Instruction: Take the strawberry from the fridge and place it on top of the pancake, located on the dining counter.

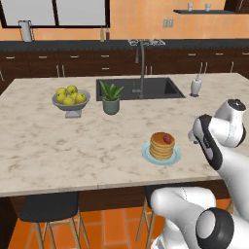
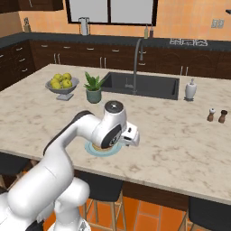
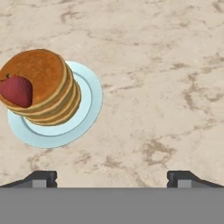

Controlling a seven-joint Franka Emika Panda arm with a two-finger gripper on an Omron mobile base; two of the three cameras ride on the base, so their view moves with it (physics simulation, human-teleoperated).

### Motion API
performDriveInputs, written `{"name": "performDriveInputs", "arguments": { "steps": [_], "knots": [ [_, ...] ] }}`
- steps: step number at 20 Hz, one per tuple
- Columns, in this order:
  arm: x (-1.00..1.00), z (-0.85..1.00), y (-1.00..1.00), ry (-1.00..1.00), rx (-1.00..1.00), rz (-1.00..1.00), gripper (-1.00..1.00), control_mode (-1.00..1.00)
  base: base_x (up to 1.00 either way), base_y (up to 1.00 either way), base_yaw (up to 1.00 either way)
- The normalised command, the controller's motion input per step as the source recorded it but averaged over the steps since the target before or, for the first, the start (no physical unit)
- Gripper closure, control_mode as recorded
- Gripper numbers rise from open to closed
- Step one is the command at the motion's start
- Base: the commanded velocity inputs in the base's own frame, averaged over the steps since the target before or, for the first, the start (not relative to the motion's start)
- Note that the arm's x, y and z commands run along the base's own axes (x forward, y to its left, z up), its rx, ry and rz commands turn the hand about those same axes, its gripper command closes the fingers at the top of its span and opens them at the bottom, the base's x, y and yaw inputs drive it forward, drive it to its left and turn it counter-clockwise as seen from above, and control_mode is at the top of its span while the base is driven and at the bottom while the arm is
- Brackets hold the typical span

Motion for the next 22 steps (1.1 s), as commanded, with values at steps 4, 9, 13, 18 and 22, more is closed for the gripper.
{"name": "performDriveInputs", "arguments": {
  "steps": [4,9,13,18,22],
  "knots": [
    [-0.52,0.0,-0.06,-0.2,0.0,0.0,-1.0,-1.0,0.0,0.0,0.0],
    [-0.47,0.09,-0.02,-0.27,0.0,0.0,-1.0,-1.0,0.0,0.0,0.0],
    [-0.22,0.05,0.0,-0.18,0.0,0.0,-1.0,-1.0,0.0,0.0,0.0],
    [-0.04,0.01,0.0,-0.1,0.0,0.0,-1.0,-1.0,0.0,0.0,0.0],
    [-0.03,0.05,0.0,-0.08,0.0,0.0,-1.0,-1.0,0.0,0.0,0.0]
  ]
}}
